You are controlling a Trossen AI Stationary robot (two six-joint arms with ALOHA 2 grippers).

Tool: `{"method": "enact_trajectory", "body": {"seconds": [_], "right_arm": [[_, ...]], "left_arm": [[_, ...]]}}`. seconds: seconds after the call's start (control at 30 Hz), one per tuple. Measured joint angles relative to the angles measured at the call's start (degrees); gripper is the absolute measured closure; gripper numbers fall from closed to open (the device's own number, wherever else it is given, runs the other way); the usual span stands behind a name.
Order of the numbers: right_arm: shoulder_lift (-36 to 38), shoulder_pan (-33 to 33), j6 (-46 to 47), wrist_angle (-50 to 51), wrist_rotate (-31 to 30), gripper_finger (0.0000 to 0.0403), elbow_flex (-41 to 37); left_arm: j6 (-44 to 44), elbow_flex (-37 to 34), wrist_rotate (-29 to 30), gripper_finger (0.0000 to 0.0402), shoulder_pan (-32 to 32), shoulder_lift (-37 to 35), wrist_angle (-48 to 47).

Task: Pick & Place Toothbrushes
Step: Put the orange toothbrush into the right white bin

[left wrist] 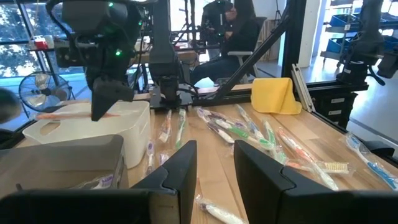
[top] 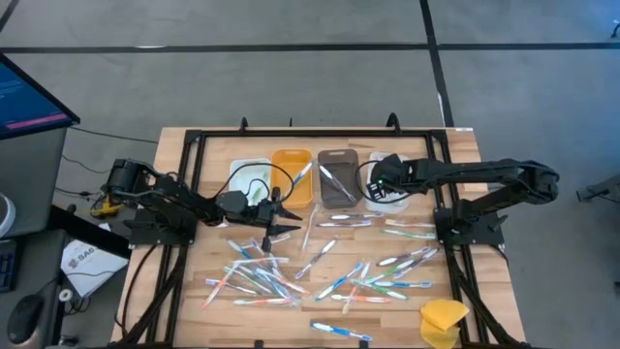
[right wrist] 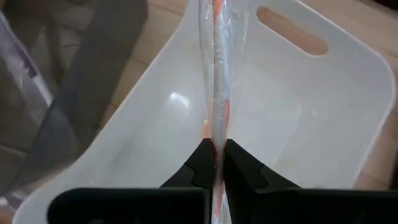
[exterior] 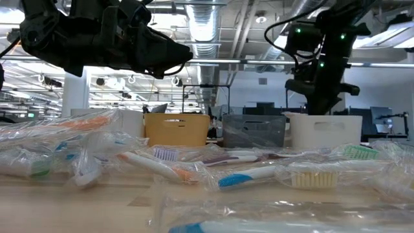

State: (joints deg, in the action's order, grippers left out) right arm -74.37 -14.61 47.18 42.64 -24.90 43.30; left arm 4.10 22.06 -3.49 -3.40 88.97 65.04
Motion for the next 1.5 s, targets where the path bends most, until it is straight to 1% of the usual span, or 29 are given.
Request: {"method": "enact_trajectory", "body": {"seconds": [0.23, 0.43, 0.57, 0.7, 0.9, 1.03, 1.27, 1.5], "right_arm": [[0.0, -1.7, 0.5, -0.7, 1.4, 0.0391, -0.3], [0.0, -1.7, 1.2, -1.8, 2.6, 0.0392, -0.4], [0.0, -1.6, 2.4, -3.2, 2.7, 0.0391, -2.4], [0.0, -2.3, 2.3, -5.0, 4.1, 0.0391, -5.0], [0.0, -2.8, 1.9, -9.0, 4.4, 0.0390, -7.0], [0.0, -4.0, 1.9, -9.1, 5.9, 0.0388, -7.3], [0.0, -5.0, 1.1, -10.1, 6.3, 0.0378, -7.3], [0.0, -5.1, -0.6, -12.0, 6.9, 0.0350, -7.3]], "left_arm": [[0.0, 0.0, 0.0, 0.0300, 0.0, 0.0, 0.1], [0.1, 0.0, 0.0, 0.0300, 0.0, 0.0, 0.1], [0.1, 0.0, 0.0, 0.0300, 0.0, 0.0, 0.1], [0.1, 0.0, 0.0, 0.0300, 0.0, 0.0, 0.1], [0.1, 0.0, 0.0, 0.0300, 0.0, 0.0, 0.1], [0.1, 0.0, 0.0, 0.0300, 0.0, 0.0, 0.2], [0.1, 0.0, 0.0, 0.0300, 0.0, 0.0, 0.2], [0.1, 0.0, 0.0, 0.0300, 0.0, 0.0, 0.2]]}}
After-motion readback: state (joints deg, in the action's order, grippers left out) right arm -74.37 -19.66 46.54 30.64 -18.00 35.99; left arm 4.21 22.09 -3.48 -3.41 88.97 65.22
